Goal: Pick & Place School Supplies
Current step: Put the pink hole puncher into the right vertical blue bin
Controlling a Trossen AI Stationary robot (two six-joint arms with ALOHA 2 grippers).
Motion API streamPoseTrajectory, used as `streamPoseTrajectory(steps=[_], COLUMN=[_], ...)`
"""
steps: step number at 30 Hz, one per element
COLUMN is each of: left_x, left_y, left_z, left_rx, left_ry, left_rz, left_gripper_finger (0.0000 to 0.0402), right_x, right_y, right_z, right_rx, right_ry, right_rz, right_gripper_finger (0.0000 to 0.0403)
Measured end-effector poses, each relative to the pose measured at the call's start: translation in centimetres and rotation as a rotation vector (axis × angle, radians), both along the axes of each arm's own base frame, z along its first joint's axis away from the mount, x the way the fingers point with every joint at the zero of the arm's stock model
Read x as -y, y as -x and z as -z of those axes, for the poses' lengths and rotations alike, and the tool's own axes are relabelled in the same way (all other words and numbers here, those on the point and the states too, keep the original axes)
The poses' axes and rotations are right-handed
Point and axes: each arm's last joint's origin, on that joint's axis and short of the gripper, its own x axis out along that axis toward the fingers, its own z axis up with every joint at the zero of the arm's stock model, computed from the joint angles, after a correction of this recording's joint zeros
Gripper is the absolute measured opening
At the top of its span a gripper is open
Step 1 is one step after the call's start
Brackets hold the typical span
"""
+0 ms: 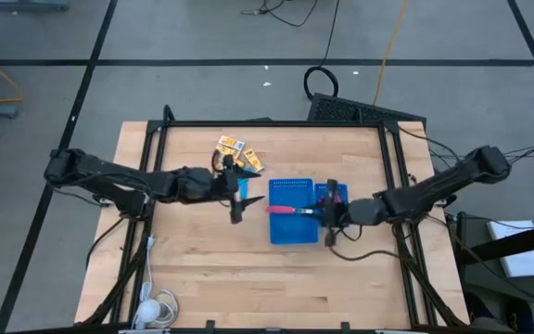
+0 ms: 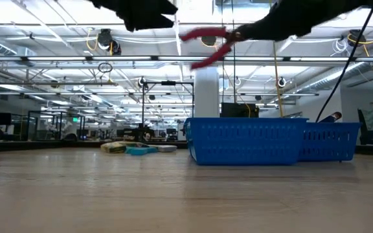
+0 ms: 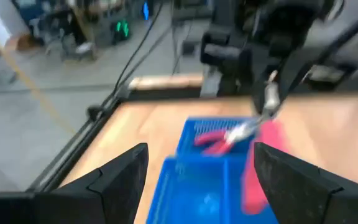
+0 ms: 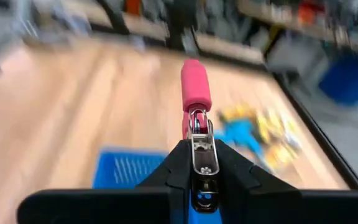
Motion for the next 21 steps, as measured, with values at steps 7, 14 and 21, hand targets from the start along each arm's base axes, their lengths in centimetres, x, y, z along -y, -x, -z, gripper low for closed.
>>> streamPoseTrajectory(steps=[7,14,21], left_x=[-1.6,-2.2,-2.2], left_y=[1.1,1.3,1.3], left_z=[2.6,3.4,3.4], left_rx=[0.094,0.08,0.081], left_ry=[0.096,0.174,0.18], left_rz=[-0.001,-0.038,-0.038], left_gripper_finger=[0.0287,0.0287,0.0287], right_x=[-1.7,-1.7,-1.0], right_y=[2.2,5.0,6.2], right_z=[-4.0,-4.6,-3.9], right_rx=[-0.327,-0.556,-0.681], right_ry=[0.141,0.292,0.323], right_rz=[0.081,0.118,0.166], right_gripper_finger=[0.0033,0.0033,0.0033])
